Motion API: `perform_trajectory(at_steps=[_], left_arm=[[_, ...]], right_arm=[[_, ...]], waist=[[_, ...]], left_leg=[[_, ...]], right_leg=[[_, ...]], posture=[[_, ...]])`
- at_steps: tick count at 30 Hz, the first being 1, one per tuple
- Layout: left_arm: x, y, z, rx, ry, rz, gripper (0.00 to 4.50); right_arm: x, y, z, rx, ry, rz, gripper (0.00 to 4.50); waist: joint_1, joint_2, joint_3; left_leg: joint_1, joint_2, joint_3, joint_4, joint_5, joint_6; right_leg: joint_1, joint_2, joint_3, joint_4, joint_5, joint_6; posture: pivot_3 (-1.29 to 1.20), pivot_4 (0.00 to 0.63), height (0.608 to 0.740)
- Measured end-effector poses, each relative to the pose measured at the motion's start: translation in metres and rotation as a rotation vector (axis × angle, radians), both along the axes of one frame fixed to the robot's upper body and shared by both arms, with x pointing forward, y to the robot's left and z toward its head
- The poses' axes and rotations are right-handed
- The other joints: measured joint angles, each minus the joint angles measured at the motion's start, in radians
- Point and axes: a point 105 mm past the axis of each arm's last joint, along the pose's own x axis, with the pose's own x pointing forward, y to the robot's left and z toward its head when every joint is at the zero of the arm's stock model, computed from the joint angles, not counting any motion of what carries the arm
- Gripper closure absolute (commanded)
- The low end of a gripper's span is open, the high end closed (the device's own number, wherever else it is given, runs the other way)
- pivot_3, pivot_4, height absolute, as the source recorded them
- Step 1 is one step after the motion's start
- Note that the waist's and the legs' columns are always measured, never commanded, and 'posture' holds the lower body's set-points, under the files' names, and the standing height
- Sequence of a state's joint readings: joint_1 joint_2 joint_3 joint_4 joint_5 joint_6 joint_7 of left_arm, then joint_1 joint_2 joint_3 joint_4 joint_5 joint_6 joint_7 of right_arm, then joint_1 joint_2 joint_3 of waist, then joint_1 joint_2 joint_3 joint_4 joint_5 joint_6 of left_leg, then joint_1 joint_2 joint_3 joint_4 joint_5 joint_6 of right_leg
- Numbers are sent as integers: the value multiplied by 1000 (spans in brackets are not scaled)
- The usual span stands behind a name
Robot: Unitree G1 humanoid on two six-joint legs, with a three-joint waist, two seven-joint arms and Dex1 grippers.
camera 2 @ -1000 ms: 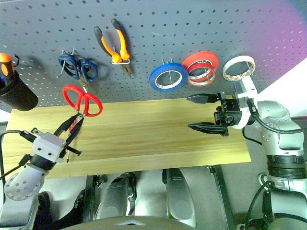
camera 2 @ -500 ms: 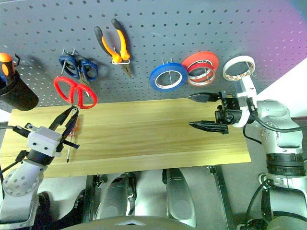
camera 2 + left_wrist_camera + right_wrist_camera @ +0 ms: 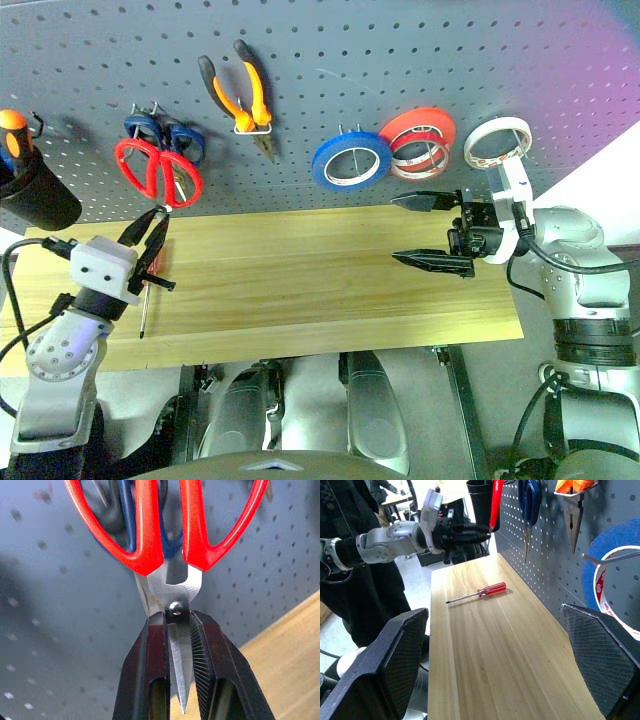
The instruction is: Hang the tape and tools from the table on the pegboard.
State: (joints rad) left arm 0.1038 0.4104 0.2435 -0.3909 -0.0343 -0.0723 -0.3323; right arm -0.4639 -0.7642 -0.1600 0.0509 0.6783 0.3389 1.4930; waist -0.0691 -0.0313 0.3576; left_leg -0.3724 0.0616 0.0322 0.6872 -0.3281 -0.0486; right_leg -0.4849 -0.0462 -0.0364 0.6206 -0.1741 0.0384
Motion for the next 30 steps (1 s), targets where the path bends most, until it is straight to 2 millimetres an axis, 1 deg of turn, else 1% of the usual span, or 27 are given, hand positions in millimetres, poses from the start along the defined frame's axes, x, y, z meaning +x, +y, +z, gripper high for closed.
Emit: perform_trajectory(at_steps=[1,2,5,12,14,16,18,21,23,25,27,30], left_arm=[[2,0,0,-11,5,-1,3486],[6,1,0,-42,12,-1,3240],[15,-1,0,-74,26,-15,2208],[18,-7,-1,-86,46,-52,13],[17,-8,-3,-87,57,-55,13],[12,-7,-11,-93,82,-61,13],[6,-6,-21,-100,115,-66,13],[-7,-5,-30,-98,147,-79,13],[-16,-1,-36,-96,164,-66,13],[-26,12,-48,-102,208,-9,13],[-31,26,-57,-125,246,57,13],[-33,48,-70,-188,302,152,13]], right_arm=[[0,0,0,0,0,-2,0],[0,0,0,1,1,-5,0],[1,0,0,1,-1,-9,0],[1,0,-1,1,5,-20,0],[1,0,-1,2,5,-22,0],[1,0,-2,2,6,-24,0],[1,-1,-2,2,6,-24,0],[1,0,-2,3,6,-26,0],[1,0,-2,4,6,-23,0],[-1,0,-2,9,13,-11,0],[-2,0,-2,10,22,-1,0],[-3,2,-1,9,16,8,0]], waist=[[0,0,0],[0,0,0],[0,0,0],[-1,0,0],[-2,0,0],[-4,0,0],[-3,0,0],[-2,0,0],[-3,0,0],[-3,0,0],[-2,0,0],[1,-1,-1]], left_leg=[[0,0,0,0,0,0],[0,0,0,1,0,0],[0,0,-1,3,0,0],[0,0,-1,9,-1,1],[0,0,-1,11,-1,1],[1,0,-1,11,-1,1],[1,0,-1,11,-1,1],[1,0,-1,12,-1,1],[1,0,-1,12,-1,1],[1,0,0,12,-1,1],[1,0,-1,11,-1,1],[1,0,-1,12,-1,1]], right_leg=[[0,0,0,0,0,0],[1,0,0,0,0,0],[1,0,0,1,0,0],[1,0,0,7,0,1],[2,0,0,8,0,1],[3,0,1,8,0,0],[3,0,1,9,0,0],[3,0,1,9,0,0],[3,0,1,9,0,0],[2,0,1,8,0,0],[2,0,1,9,0,0],[3,0,1,9,0,0]], posture=[[-149,291,733],[-152,290,733],[-158,289,733],[-164,287,733],[-163,286,733],[-160,286,733],[-154,285,733],[-150,287,733],[-146,288,733],[-139,290,733],[-136,292,733],[-132,295,733]])
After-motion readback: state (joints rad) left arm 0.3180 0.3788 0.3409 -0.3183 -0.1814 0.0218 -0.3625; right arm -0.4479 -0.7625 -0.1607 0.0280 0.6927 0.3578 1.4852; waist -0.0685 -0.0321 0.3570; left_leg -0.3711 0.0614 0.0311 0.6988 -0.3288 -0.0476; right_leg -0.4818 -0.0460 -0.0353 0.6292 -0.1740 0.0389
